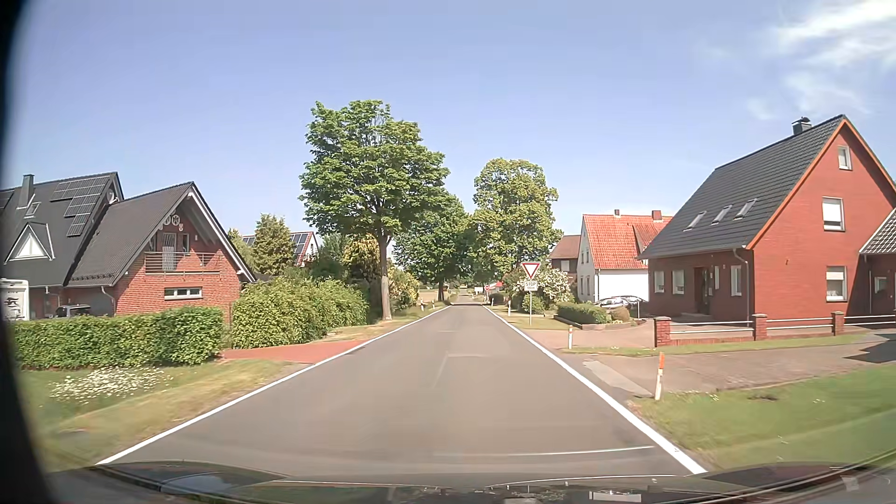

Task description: Follow the waypoints while adhering to traffic rules and regulations

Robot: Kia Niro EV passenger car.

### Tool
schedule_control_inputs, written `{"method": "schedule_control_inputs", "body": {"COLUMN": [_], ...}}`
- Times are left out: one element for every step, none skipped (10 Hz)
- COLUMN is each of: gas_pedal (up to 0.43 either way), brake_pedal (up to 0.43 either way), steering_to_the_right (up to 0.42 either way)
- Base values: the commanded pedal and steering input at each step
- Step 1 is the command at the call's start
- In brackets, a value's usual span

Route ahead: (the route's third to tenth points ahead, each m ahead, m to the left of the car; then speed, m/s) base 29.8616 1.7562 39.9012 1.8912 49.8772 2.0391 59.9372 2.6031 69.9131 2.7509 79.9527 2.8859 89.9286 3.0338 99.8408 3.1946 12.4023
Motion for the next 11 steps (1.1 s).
{"method": "schedule_control_inputs", "body": {"gas_pedal": [0.169, 0.169, 0.169, 0.169, 0.169, 0.169, 0.169, 0.169, 0.169, 0.169, 0.169], "brake_pedal": [0.0, 0.0, 0.0, 0.0, 0.0, 0.0, 0.0, 0.0, 0.0, 0.0, 0.0], "steering_to_the_right": [0.002, 0.002, 0.002, 0.002, 0.001, 0.001, -0.001, -0.004, -0.005, -0.005, -0.005]}}
